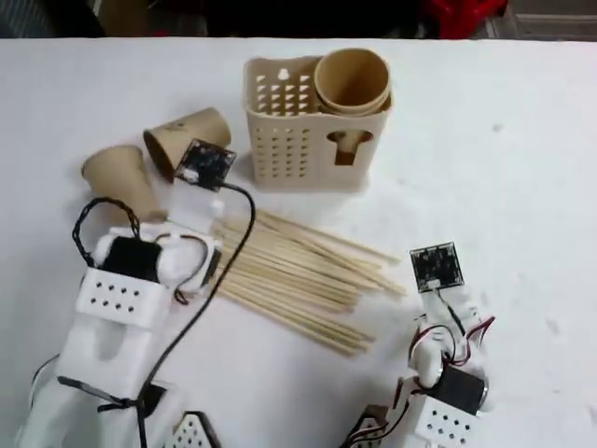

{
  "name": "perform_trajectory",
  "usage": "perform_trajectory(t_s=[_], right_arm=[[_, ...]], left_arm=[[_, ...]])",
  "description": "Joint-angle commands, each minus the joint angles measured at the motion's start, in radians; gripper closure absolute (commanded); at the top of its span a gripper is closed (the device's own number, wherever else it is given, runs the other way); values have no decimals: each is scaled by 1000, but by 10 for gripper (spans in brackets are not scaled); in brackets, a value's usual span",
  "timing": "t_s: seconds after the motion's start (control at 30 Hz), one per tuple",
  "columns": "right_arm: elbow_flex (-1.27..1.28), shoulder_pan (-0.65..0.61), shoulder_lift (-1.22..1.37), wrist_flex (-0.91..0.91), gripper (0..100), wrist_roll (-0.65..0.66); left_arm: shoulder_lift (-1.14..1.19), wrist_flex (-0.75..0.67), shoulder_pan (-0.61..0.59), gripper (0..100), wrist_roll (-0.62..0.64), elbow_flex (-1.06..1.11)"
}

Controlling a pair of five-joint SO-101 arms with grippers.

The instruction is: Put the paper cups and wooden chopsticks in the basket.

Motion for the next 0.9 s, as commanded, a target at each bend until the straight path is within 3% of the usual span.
perform_trajectory(t_s=[0.0,0.17,0.43,0.63,0.87], right_arm=[[8,7,-8,-15,978,9],[8,7,-8,-15,978,9],[8,7,-8,-15,978,9],[8,7,-8,-16,978,9],[8,5,-7,-18,978,11]], left_arm=[[-19,-15,13,980,-78,-48],[-25,94,-2,980,-146,-196],[-16,292,-2,980,-273,-709],[12,195,4,977,-195,-954],[300,46,205,978,-184,-1165]])
